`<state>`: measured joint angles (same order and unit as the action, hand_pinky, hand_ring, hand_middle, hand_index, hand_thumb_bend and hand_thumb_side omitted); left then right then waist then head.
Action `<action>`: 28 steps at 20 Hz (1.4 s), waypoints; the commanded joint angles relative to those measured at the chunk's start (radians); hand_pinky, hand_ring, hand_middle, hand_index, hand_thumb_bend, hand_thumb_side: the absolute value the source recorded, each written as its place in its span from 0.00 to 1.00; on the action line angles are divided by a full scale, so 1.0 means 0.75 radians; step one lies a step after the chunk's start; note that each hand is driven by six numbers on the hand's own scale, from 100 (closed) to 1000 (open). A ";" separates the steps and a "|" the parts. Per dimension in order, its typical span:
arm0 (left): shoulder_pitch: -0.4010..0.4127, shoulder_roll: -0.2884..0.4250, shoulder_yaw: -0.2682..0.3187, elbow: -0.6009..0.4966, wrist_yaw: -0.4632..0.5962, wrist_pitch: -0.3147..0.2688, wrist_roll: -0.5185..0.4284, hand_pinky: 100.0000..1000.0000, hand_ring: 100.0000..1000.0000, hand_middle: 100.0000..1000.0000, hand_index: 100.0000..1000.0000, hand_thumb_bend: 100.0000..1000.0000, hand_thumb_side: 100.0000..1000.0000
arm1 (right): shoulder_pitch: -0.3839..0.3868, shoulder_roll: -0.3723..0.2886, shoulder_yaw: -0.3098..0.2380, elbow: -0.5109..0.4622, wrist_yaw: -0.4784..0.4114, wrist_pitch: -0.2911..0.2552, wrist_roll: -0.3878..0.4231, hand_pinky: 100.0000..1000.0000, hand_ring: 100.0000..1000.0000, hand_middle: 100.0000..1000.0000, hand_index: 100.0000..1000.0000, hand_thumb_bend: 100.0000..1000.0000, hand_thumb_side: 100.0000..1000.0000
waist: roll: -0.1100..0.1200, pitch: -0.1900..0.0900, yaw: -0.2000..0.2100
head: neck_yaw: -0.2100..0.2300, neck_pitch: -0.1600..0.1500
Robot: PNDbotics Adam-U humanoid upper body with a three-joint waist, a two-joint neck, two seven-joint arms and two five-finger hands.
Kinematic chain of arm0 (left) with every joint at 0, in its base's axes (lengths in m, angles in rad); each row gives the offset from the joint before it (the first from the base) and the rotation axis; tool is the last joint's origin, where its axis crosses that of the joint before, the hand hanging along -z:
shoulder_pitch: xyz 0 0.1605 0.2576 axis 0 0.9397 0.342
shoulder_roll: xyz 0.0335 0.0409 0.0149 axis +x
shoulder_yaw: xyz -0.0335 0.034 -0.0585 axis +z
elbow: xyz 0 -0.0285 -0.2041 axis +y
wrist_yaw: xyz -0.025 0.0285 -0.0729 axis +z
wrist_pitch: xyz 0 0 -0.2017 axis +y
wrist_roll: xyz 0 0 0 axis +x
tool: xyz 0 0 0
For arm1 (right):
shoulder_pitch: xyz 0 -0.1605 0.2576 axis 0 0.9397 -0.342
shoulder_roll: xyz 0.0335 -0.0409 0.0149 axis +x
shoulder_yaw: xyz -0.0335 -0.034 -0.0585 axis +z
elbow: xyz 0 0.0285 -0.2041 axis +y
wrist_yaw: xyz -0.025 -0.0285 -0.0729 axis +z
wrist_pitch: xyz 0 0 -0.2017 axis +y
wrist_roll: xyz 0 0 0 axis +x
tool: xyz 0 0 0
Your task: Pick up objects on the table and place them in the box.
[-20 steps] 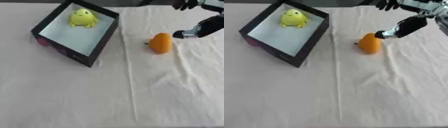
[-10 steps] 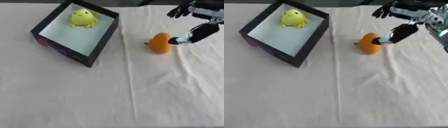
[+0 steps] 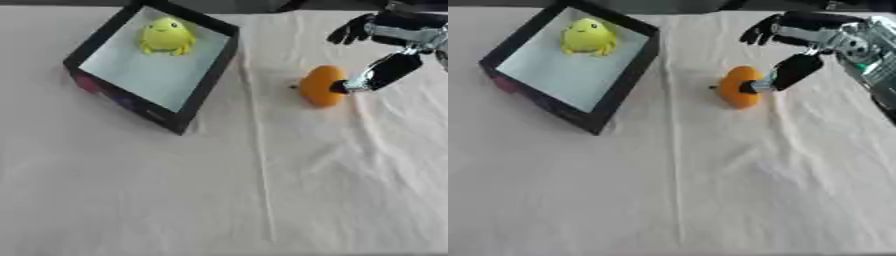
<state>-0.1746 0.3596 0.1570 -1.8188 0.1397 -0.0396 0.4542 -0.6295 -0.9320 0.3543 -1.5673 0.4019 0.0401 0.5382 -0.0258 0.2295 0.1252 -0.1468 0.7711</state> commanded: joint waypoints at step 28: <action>-0.008 0.007 -0.001 -0.015 0.005 -0.002 -0.010 0.78 0.54 0.76 0.76 0.40 0.60 | -0.097 0.081 0.064 0.208 0.276 -0.025 0.053 0.80 0.72 0.57 0.77 0.37 0.32 | 0.007 0.006 0.011 | -0.014 -0.002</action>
<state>-0.1746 0.3510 0.1562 -1.8188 0.1399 -0.0400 0.4492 -0.6864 -0.8551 0.4133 -1.4112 0.5990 0.0167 0.5826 -0.0222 0.2442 0.1322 -0.1531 0.7711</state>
